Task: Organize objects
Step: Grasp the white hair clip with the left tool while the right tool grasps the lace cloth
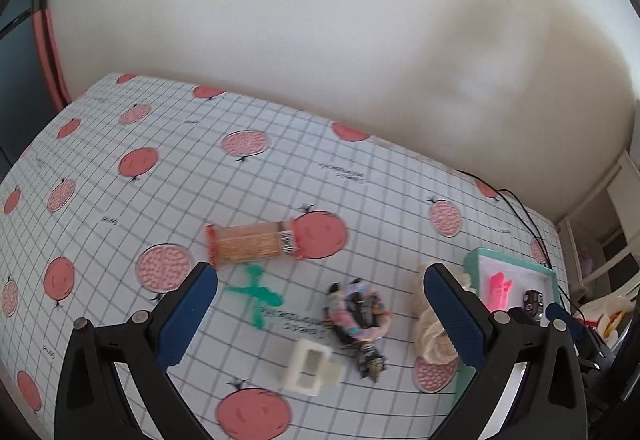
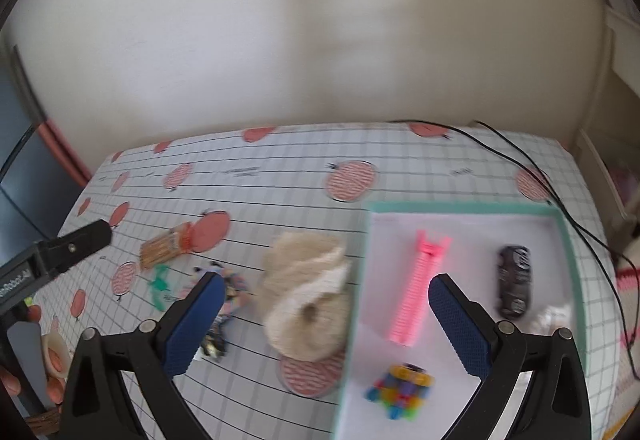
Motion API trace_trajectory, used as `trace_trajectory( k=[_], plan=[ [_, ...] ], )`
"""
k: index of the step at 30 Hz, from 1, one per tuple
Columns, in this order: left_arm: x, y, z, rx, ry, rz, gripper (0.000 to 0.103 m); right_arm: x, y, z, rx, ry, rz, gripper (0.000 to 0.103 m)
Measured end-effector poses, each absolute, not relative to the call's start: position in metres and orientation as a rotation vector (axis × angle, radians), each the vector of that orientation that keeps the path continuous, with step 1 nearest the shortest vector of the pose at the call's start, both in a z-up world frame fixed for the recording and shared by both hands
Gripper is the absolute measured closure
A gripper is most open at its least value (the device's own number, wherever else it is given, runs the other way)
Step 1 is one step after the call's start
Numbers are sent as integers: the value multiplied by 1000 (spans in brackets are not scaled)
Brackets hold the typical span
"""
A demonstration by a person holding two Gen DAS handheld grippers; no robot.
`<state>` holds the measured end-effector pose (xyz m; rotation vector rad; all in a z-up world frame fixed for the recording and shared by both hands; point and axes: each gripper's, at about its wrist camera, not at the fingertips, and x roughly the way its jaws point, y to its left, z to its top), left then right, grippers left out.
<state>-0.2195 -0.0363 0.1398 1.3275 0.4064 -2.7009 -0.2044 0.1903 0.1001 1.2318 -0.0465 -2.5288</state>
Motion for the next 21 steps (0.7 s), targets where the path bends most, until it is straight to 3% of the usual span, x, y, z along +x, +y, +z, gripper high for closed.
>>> trace_trajectory(
  k=[12,21],
  plan=[
    [-217,-56,110,1444,449,-2569,0,-214,173,92,1253,-65,-2496,1],
    [-228,-45,81,1571,415,-2517,0,-233,175,61,1340,3,-2470,25]
  ],
)
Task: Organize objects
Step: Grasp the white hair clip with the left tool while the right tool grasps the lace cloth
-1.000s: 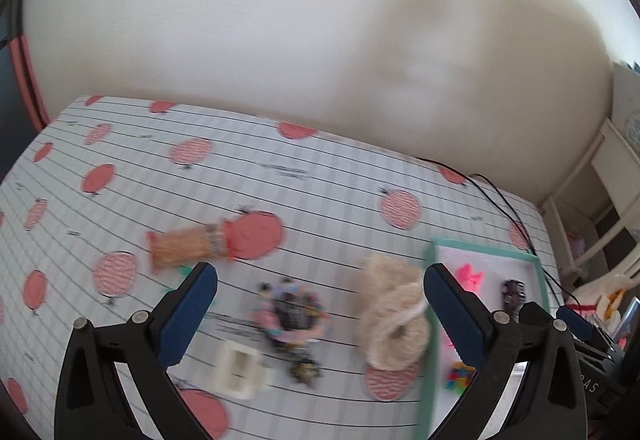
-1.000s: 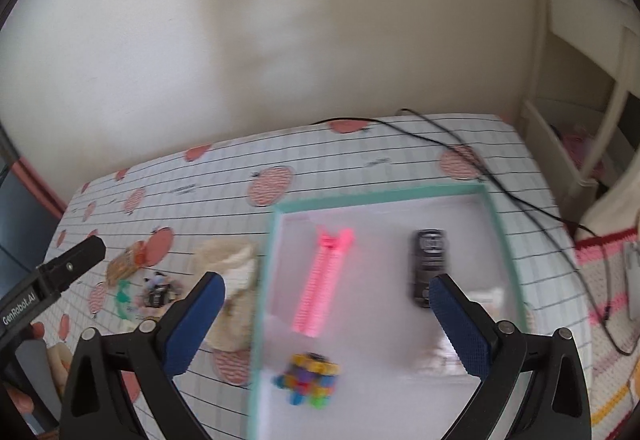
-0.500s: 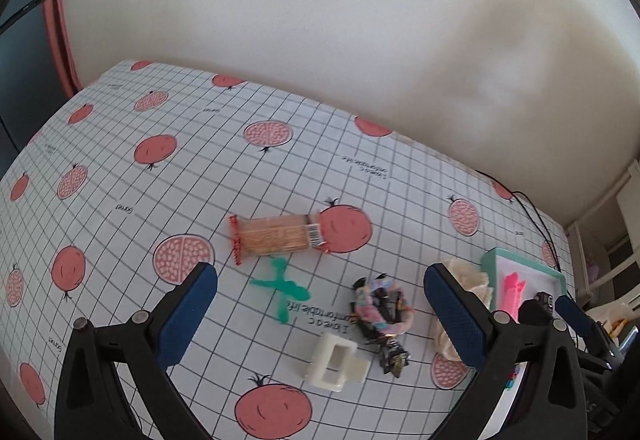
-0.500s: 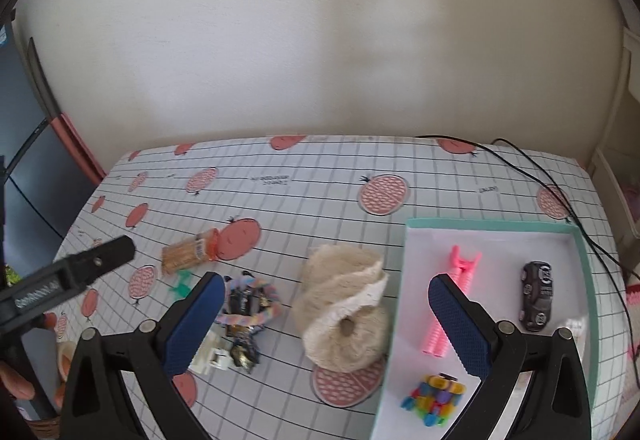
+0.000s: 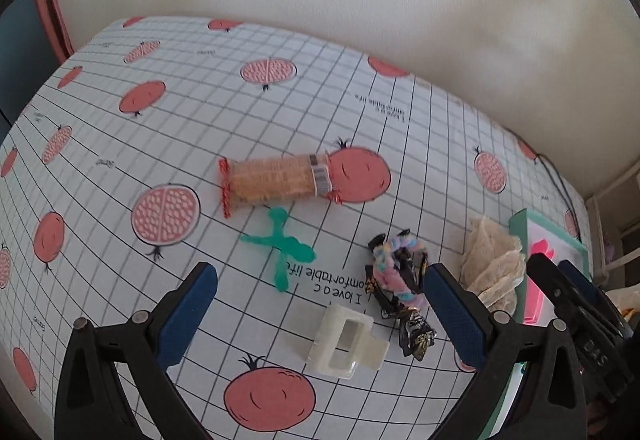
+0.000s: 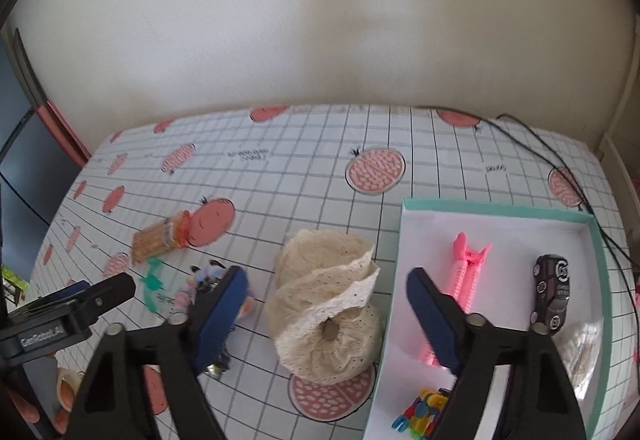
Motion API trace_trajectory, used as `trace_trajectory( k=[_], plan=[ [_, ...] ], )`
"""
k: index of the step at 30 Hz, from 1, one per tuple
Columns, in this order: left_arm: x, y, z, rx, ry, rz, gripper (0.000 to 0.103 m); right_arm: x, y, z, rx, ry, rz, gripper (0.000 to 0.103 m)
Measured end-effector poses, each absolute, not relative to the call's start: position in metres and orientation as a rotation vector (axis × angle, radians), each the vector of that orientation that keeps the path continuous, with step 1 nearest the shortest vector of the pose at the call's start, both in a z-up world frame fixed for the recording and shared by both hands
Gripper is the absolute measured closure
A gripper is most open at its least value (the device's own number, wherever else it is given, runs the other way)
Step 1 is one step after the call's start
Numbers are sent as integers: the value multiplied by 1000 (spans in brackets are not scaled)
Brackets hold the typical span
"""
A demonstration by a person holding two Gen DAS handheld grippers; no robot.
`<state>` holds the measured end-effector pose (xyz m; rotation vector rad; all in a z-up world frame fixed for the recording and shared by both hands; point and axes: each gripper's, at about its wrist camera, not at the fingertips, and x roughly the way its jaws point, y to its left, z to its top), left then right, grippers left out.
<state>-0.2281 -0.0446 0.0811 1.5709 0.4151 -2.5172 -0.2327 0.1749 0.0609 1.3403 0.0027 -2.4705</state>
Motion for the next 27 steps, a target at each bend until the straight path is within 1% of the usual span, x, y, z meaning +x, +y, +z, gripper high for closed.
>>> trace_trajectory(
  k=[5,6,8,10,11,13,16,17,19,21,23,27],
  plan=[
    [-230,-38,67,1640,408,-2494,1,-238,173,41,1411,-1,-2419,37],
    [-230,-37,65,1650,396,-2486,2,-238,173,38,1422,-4,-2407,38],
    [-229,-35,61,1669,373,-2470,5,-239,172,31,1453,1,-2400,43],
    [-229,-33,57,1690,376,-2463,6,-239,171,26,1468,-6,-2380,46],
    [-228,-32,55,1705,381,-2462,9,-239,170,24,1474,-4,-2374,48],
    [-228,-29,51,1725,368,-2453,14,-238,167,22,1482,8,-2372,49],
    [-227,-25,43,1765,338,-2432,16,-239,166,18,1496,15,-2359,51],
    [-226,-24,40,1776,335,-2428,21,-239,165,17,1502,17,-2356,52],
    [-225,-23,37,1795,326,-2418,27,-239,164,13,1512,34,-2355,53],
    [-225,-21,34,1802,314,-2408,27,-238,161,10,1521,49,-2351,54],
    [-225,-19,31,1813,307,-2402,30,-238,160,6,1528,60,-2351,54],
    [-225,-12,25,1838,285,-2401,31,-238,157,5,1521,77,-2367,55]
  ],
)
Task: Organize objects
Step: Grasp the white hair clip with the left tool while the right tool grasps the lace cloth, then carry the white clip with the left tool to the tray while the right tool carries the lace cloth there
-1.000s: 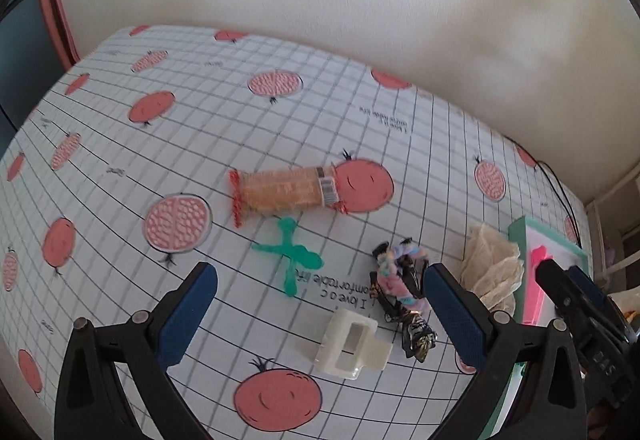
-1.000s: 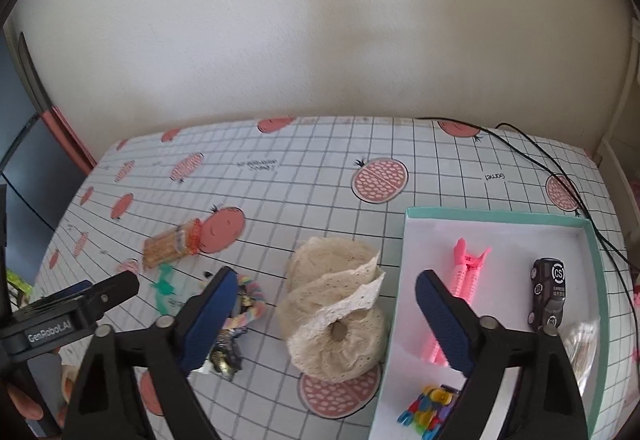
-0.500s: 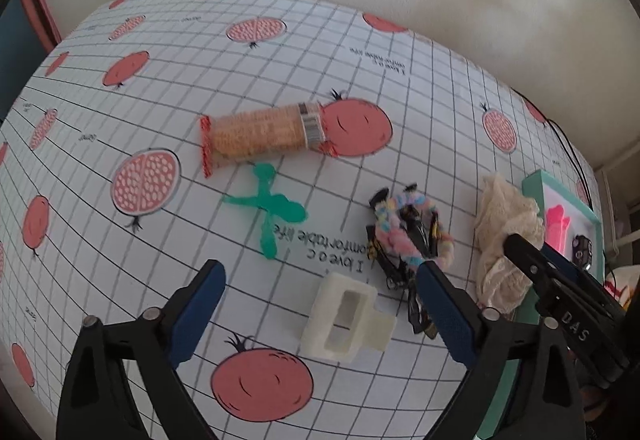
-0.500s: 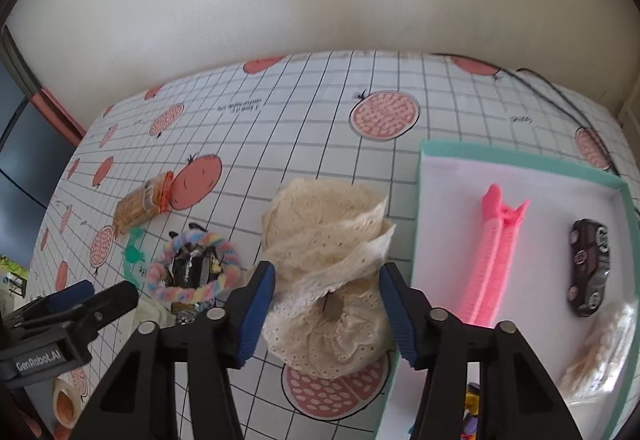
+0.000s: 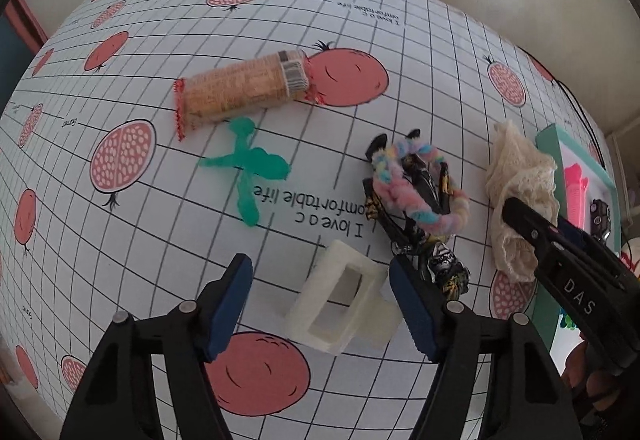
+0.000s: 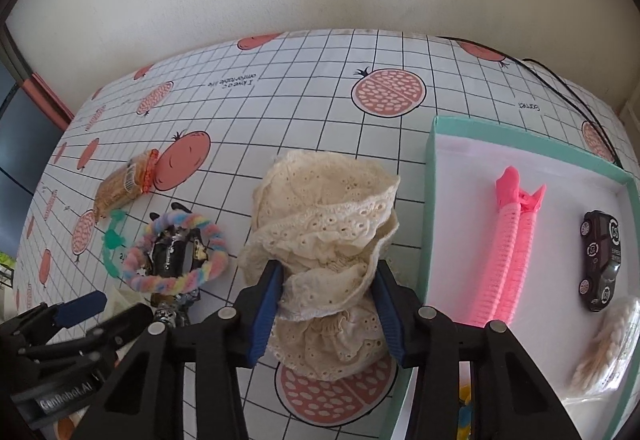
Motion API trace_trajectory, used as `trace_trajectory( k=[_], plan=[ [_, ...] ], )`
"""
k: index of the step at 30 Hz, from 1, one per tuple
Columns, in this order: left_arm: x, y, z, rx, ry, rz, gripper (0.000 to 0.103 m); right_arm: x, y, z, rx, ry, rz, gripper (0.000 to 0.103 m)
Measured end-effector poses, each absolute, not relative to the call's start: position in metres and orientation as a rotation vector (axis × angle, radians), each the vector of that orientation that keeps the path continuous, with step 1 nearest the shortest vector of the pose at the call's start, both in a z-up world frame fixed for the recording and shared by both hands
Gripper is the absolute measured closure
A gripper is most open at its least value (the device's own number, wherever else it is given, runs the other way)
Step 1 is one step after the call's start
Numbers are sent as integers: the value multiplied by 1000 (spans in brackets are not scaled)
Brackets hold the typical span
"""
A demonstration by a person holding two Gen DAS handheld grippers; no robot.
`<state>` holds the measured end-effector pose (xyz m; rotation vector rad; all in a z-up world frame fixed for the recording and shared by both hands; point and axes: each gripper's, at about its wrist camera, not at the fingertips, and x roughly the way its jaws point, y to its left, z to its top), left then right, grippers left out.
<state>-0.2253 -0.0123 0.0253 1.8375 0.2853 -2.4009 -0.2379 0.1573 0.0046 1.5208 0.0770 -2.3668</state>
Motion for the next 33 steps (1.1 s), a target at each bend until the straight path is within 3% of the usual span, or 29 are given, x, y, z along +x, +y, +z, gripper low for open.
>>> trace_trajectory(
  k=[6,8,11,19,33],
  plan=[
    [-224,-7,21,1842,251,-2395,47,-237,153,3,1509,122,-2390,59],
    [-224,-8,21,1834,250,-2391,57,-237,154,3,1507,132,-2391,63],
    [-224,-10,22,1823,251,-2388,64,-237,157,4,1503,133,-2399,71],
    [-225,-17,22,1800,296,-2381,68,-236,159,17,1463,75,-2391,86],
    [-231,-25,77,1595,345,-2498,68,-228,178,87,1264,-52,-2442,86]
  ],
)
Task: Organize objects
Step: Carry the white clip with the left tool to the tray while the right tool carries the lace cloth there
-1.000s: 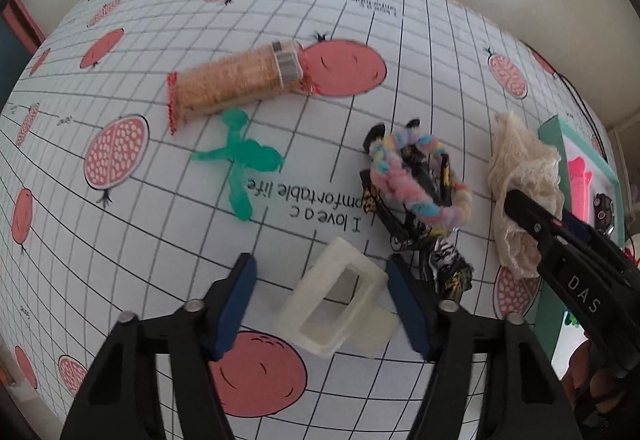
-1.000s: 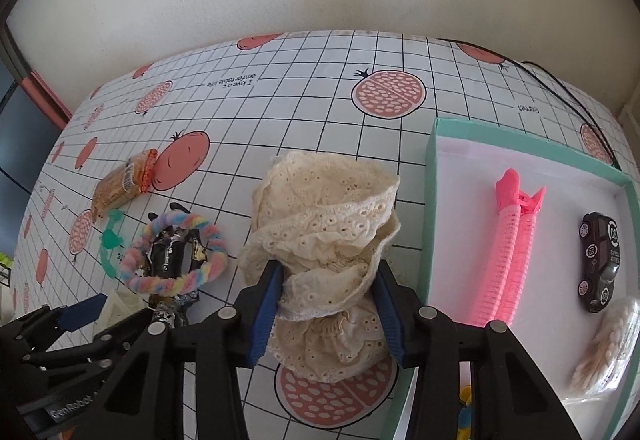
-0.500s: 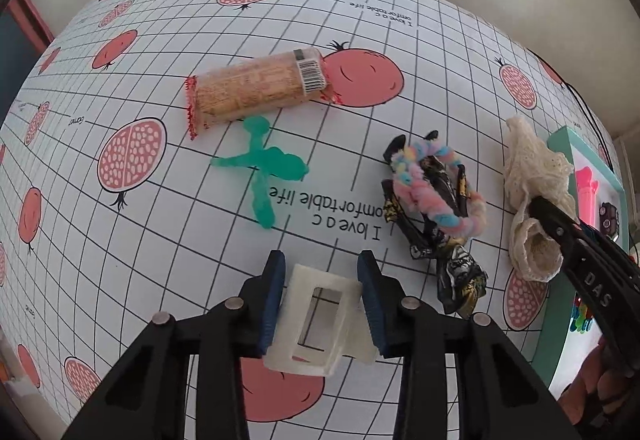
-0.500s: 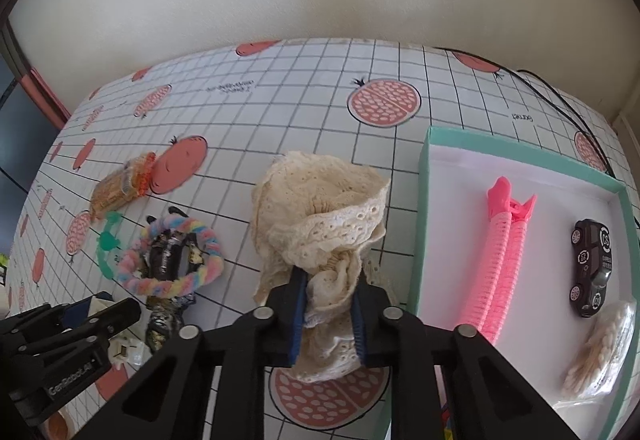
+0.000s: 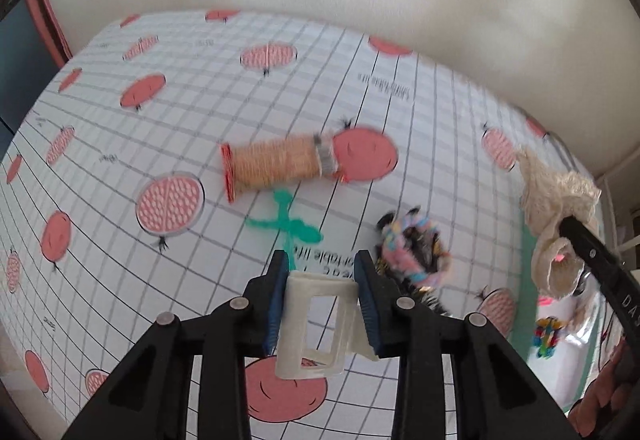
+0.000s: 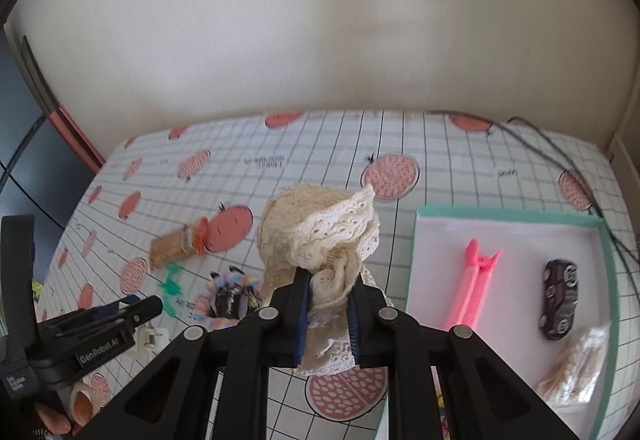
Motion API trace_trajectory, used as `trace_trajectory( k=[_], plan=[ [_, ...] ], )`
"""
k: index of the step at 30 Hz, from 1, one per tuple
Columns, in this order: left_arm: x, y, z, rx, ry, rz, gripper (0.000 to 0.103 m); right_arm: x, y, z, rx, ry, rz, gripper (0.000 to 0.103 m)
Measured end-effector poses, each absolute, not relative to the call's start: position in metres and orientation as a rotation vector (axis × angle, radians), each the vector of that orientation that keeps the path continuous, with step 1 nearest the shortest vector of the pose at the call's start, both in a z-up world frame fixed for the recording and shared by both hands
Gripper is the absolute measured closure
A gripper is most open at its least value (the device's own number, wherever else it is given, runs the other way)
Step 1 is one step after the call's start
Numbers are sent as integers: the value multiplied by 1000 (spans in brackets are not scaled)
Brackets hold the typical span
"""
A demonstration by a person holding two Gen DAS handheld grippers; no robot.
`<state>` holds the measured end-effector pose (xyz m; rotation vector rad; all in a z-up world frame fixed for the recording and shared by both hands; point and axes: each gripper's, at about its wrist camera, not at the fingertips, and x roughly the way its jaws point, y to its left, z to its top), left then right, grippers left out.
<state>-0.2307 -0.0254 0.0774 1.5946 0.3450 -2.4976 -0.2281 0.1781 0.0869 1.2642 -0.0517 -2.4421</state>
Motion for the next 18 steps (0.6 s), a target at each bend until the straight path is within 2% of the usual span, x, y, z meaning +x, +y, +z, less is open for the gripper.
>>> trace_trajectory(
  k=[8,18],
  plan=[
    [-225,-4,124,1494,382,-2653,68,-229,216,111,1226,-106,-2506,86],
    [-225,80,142,1601,350,-2837,68,-226,296,128,1248,-148,-2610,86]
  ],
)
